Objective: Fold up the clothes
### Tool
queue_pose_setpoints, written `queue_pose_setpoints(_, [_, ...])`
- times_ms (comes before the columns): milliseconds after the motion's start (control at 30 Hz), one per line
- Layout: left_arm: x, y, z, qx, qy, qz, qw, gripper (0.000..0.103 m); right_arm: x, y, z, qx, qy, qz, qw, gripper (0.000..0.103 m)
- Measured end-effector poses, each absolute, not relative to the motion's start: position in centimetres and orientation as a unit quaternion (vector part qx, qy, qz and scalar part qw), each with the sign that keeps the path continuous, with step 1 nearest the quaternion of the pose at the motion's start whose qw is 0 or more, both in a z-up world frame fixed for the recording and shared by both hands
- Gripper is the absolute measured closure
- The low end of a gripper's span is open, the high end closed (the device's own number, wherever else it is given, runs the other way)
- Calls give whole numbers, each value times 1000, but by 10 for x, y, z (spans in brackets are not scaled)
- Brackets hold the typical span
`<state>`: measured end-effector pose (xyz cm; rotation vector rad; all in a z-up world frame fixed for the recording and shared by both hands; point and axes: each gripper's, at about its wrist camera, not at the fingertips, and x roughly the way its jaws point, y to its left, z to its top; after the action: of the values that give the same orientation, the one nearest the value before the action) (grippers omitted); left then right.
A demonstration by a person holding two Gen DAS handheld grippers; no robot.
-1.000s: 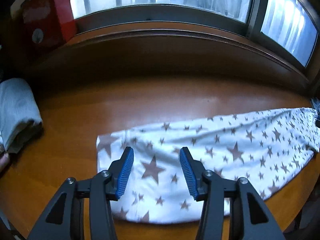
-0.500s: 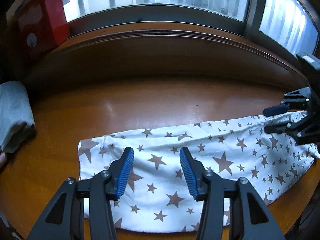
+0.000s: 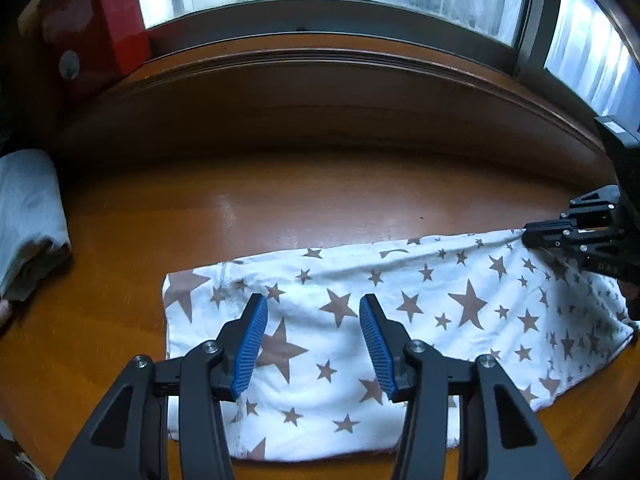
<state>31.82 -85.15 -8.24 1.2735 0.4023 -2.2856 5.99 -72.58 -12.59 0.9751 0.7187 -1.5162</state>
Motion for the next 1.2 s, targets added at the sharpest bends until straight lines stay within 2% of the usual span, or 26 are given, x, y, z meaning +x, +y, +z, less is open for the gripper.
queue_pose_setpoints(267, [277, -846, -93, 477, 129, -853, 171, 58, 58, -717, -127, 414, 289, -665, 551, 97])
queue_pose_setpoints(333, [265, -846, -102, 477, 91, -852, 197, 50, 56, -715, -125, 414, 279, -678, 540, 96])
queue_pose_setpoints(367, [262, -847, -103, 476, 79, -851, 208, 41, 55, -712, -123, 413, 276, -691, 526, 94])
queue_pose_setpoints(400, [259, -849, -103, 477, 70, -848, 218, 40, 54, -709, -121, 411, 272, -703, 512, 87])
queue_pose_setpoints(667, [264, -862, -109, 470, 85, -854, 206, 36, 94, -624, -94, 400, 156, -791, 437, 78])
queue_pose_setpoints(933, [277, -872, -115, 468, 73, -859, 194, 30, 135, -578, -115, 422, 152, -817, 363, 77])
queue_pose_setpoints(1100, [277, -868, -108, 468, 53, -862, 189, 35, 144, -547, -96, 421, 116, -838, 328, 76])
queue_pose_setpoints(1200, [273, -842, -97, 449, 52, -881, 141, 35, 138, -507, -87, 427, 89, -856, 278, 76])
